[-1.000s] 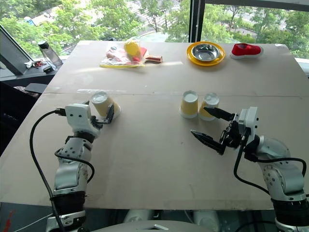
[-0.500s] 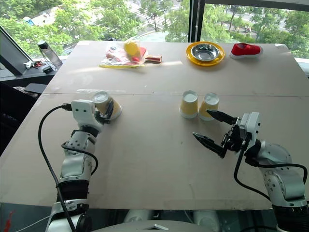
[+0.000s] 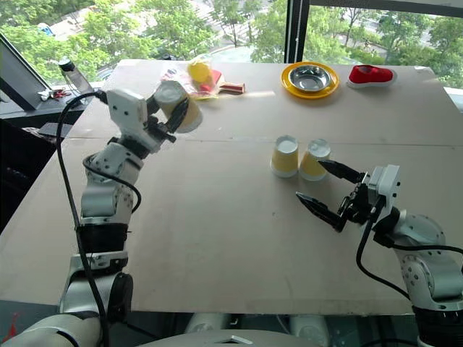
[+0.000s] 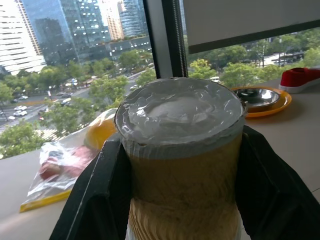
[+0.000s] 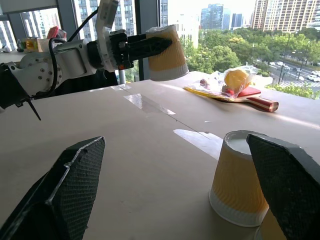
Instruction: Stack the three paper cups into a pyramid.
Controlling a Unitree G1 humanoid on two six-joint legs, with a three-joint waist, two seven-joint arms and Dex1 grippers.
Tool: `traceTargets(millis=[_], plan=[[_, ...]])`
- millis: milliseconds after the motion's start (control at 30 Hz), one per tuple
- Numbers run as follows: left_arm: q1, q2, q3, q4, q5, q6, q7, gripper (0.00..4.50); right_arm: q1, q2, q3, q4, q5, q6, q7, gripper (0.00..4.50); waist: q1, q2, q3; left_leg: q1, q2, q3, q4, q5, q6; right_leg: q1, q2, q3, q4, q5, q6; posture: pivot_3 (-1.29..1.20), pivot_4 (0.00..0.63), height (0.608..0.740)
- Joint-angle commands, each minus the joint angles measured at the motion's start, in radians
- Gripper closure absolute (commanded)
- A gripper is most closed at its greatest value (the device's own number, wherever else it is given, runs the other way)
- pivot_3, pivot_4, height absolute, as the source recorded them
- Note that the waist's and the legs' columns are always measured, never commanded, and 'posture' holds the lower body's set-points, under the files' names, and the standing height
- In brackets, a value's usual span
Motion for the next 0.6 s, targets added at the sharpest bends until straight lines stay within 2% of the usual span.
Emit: traceTargets(millis=[33,133,333,600], plan=[[-0.191,-0.054,-0.077,0.144,-0.041,-0.007,-0.160,2.35,-0.011,0.013,-0.093,-0.010,0.045,-0.013,-0.053,0.00,0.002,-0.001,0.000,0.000,0.000,0.000,0.000,0.000,0.000,0.000,0.000,-0.001,0.000,0.000,0.000,0.00,0.150,0.740],[-0.318,-0.118,-0.128,0.300,-0.037,-0.062,-0.287,2.35,0.018,-0.002,-0.147,-0.012,0.055,-0.009,-0.059,0.00,0.001,-0.001,0.000,-0.001,-0.001,0.001,0.000,0.000,0.000,0.000,0.000,-0.002,-0.001,0.000,0.000,0.00,0.150,0.740],[-0.482,-0.243,-0.152,0.588,-0.035,-0.155,-0.453,2.35,0.100,-0.013,-0.228,-0.019,0.045,-0.024,-0.072,0.00,-0.017,-0.001,0.001,-0.002,-0.001,0.004,-0.001,0.000,0.000,-0.001,0.001,-0.001,-0.001,-0.001,0.001,0.00,0.150,0.740],[-0.526,-0.321,-0.163,0.736,0.001,-0.237,-0.535,2.35,0.206,-0.017,-0.300,-0.032,0.059,-0.028,-0.060,0.00,-0.030,-0.001,0.002,-0.001,0.000,0.004,-0.001,-0.002,0.003,-0.001,0.001,0.001,0.000,-0.001,0.001,0.00,0.150,0.740]])
